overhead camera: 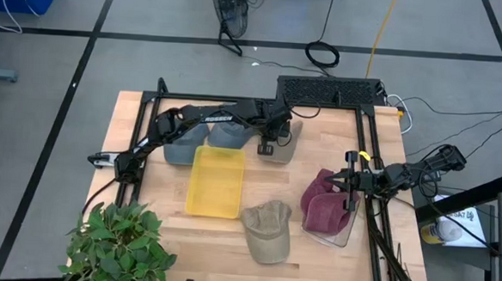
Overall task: Pick & Place hat
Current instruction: Put the top brown cap into the yellow bin
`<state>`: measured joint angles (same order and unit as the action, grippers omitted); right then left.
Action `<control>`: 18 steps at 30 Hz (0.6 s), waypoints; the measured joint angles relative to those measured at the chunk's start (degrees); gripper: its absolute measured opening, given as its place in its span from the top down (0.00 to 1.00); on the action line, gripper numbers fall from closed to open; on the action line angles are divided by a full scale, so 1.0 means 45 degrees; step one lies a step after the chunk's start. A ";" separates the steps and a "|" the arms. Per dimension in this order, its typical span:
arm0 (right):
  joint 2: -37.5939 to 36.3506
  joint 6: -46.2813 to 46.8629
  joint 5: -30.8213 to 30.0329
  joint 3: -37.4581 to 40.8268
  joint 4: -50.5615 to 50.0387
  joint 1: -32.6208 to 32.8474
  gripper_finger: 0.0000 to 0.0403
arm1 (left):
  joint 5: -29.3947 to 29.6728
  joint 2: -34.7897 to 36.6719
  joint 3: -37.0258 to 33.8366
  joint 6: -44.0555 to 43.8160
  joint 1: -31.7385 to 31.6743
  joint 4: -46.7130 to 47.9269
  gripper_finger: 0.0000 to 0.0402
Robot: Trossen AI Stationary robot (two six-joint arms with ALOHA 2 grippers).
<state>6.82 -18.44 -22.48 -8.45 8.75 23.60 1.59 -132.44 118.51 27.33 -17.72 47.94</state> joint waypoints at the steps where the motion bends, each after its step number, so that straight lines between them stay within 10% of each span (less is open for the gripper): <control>1: -0.0002 -0.0001 0.0002 0.0000 0.0000 0.0001 1.00 | 0.0022 0.0276 -0.0003 0.0000 0.0074 0.0007 0.99; 18: 0.0000 0.0465 0.0019 0.0000 -0.0091 0.0008 1.00 | 0.2740 0.4973 0.0021 -0.2804 0.3111 0.3080 1.00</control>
<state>6.82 -16.35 -22.39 -8.45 8.34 23.64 13.92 -110.06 118.61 14.72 -3.73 61.80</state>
